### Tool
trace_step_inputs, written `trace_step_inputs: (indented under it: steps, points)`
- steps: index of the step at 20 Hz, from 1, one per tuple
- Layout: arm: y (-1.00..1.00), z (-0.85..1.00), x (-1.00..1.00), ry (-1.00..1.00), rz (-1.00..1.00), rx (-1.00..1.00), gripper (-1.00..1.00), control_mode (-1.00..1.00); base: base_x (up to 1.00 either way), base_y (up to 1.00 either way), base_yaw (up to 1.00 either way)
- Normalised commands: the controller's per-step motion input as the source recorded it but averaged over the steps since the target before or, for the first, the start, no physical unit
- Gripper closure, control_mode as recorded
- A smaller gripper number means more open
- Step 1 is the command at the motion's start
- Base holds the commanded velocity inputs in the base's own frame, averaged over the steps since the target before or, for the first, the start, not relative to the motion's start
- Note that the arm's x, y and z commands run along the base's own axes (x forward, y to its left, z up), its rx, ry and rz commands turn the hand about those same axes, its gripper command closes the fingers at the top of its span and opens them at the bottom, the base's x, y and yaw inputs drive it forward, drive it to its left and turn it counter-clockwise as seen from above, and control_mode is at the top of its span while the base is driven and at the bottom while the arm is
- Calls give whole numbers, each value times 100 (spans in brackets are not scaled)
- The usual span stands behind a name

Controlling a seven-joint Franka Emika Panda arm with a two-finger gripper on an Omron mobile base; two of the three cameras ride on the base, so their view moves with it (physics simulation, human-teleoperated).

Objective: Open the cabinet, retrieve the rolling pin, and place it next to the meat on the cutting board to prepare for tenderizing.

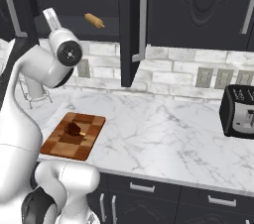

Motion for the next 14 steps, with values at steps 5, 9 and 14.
trace_step_inputs:
  steps: [5,9,14]
  points:
    - [12,0,29,0,9,7,-100,-100,0,0,0]
    - [23,0,21,0,9,7,-100,-100,0,0,0]
    - [26,0,21,0,9,5,-100,-100,0,0,0]
